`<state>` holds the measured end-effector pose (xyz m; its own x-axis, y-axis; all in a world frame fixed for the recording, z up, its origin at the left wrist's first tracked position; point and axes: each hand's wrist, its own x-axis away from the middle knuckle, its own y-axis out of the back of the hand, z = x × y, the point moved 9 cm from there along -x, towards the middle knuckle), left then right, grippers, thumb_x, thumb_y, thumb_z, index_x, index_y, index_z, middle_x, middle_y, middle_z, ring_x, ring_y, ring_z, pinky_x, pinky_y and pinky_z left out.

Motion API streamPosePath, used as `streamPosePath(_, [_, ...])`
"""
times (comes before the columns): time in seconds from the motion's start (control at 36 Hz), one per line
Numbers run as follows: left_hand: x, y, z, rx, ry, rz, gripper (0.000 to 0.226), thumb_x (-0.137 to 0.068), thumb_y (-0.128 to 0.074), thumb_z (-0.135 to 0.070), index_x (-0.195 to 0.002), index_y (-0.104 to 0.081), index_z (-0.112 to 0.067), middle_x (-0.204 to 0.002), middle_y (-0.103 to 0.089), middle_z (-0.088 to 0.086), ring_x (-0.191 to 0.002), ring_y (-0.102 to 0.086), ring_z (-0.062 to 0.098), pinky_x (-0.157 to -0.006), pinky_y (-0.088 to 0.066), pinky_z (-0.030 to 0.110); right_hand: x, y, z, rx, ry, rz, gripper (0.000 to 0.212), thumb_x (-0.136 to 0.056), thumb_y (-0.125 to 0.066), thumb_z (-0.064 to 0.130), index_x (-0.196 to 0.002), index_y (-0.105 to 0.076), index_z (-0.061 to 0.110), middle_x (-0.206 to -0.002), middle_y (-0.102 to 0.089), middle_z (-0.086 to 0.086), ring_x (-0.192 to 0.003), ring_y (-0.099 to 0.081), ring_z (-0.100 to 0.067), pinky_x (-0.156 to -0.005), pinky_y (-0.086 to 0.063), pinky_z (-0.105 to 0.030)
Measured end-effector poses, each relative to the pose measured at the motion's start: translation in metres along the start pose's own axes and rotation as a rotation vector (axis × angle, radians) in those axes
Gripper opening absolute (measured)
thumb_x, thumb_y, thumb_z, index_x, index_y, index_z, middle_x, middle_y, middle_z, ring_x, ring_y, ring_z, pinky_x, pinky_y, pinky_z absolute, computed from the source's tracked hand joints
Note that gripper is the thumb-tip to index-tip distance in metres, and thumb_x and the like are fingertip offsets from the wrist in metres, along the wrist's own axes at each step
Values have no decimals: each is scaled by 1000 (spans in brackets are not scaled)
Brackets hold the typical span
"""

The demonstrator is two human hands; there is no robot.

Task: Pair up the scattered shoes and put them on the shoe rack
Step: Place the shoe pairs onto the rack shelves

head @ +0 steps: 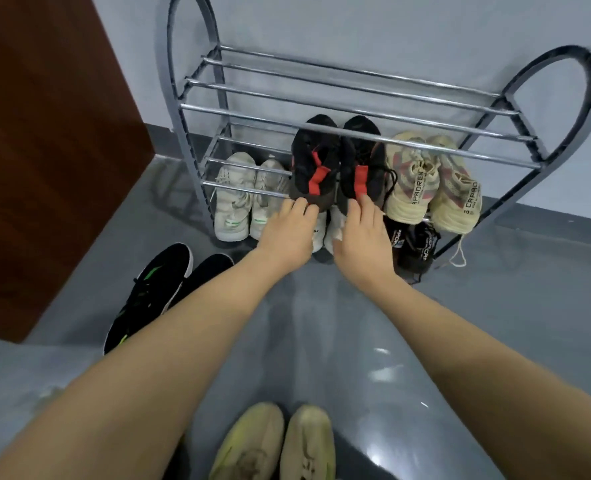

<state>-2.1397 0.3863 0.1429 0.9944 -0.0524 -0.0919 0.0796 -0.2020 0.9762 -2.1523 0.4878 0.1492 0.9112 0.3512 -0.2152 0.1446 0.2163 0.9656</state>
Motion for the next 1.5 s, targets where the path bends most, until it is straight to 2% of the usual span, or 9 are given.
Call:
streamPosePath(0.17, [47,-38,15,10,-101,218,40,-88,-51,-11,-128,-46,-5,-128,-43,13,-119,-39,31,-96,-37,36,39,-14,32,69,22,171,32,-87,-51,9,-117,-47,2,-123,-46,-16,-109,-47,-35,-80,-35,-36])
streamPosePath(0.25, [67,-46,13,25,-143,267,42,-89,-52,-14,-129,-45,-5,-129,-43,12,-119,-38,31,-97,-38,38,63,-21,34,59,-45,245,29,-90,-46,11,-118,-47,5,-120,-47,-12,-106,-48,-32,-74,-30,-33])
streamPosePath(0.44, [124,-72,9,62,-179,393,42,-90,-52,-19,-130,-47,-9,-129,-46,9,-123,-39,29,-100,-34,36,130,-50,33,-11,-225,388,30,-94,-40,13,-122,-48,9,-123,-52,-8,-104,-54,-32,-80,-39,-34])
streamPosePath(0.61, [175,-105,5,73,-158,474,40,-91,-50,-19,-131,-48,-12,-130,-48,8,-123,-41,28,-100,-34,34,186,-90,34,-52,-226,521,28,-95,-43,18,-122,-49,13,-123,-54,-8,-108,-55,-31,-84,-44,-37])
streamPosePath(0.81, [227,-145,-6,116,-46,527,30,-93,-49,-19,-121,-54,-10,-124,-52,8,-118,-45,27,-94,-41,37,243,-125,31,-57,-170,605,18,-94,-43,23,-102,-53,11,-108,-59,-9,-95,-58,-32,-76,-45,-37])
streamPosePath(0.97, [279,-155,-18,44,47,567,29,-92,-50,-24,-117,-53,-10,-126,-52,10,-120,-46,28,-95,-40,35,301,-142,42,-39,-93,701,29,-91,-46,32,-112,-54,14,-116,-58,-8,-110,-53,-30,-92,-35,-36])
streamPosePath(1.22, [352,-174,-14,-82,230,594,57,-90,-53,-39,-135,-35,-9,-133,-42,9,-124,-39,27,-99,-36,33,356,-159,50,26,-74,802,58,-88,-47,50,-131,-37,11,-129,-43,-11,-119,-43,-34,-94,-34,-43])
streamPosePath(1.31, [355,-180,-14,-64,246,620,50,-94,-49,-34,-135,-39,-9,-134,-41,11,-123,-39,30,-99,-37,36,358,-164,52,56,-66,821,61,-88,-49,49,-134,-34,10,-130,-41,-13,-119,-43,-36,-96,-34,-44])
streamPosePath(1.5, [346,-182,-17,-55,196,552,39,-93,-47,-23,-131,-45,-13,-132,-45,7,-121,-39,28,-100,-35,35,349,-173,53,10,-151,853,35,-88,-53,32,-117,-53,10,-122,-47,-13,-116,-41,-32,-97,-29,-44])
